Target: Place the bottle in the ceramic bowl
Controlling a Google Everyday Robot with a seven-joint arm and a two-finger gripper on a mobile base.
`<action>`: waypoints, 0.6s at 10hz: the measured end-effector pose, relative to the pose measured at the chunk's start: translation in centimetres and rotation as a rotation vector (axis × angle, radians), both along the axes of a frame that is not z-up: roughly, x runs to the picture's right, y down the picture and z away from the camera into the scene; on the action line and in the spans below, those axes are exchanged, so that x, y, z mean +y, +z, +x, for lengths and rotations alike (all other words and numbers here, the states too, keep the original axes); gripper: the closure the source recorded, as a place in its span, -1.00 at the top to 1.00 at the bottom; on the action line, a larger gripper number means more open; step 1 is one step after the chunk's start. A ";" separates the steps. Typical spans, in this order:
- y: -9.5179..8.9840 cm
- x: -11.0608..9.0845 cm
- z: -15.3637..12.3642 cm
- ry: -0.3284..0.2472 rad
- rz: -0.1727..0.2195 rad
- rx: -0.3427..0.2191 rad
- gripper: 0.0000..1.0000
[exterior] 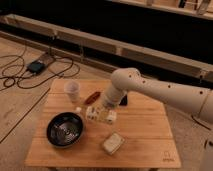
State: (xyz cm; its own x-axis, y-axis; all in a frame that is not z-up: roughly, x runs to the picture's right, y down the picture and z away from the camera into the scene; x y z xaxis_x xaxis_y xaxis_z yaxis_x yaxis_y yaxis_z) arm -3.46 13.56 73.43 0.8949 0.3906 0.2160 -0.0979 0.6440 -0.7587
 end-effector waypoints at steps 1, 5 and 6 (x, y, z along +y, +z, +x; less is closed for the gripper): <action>-0.2 0.2 -1.3 -0.014 -0.003 -0.022 -1.00; -1.0 0.8 -6.4 -0.059 -0.016 -0.092 -1.00; -1.2 1.1 -7.6 -0.072 -0.020 -0.106 -1.00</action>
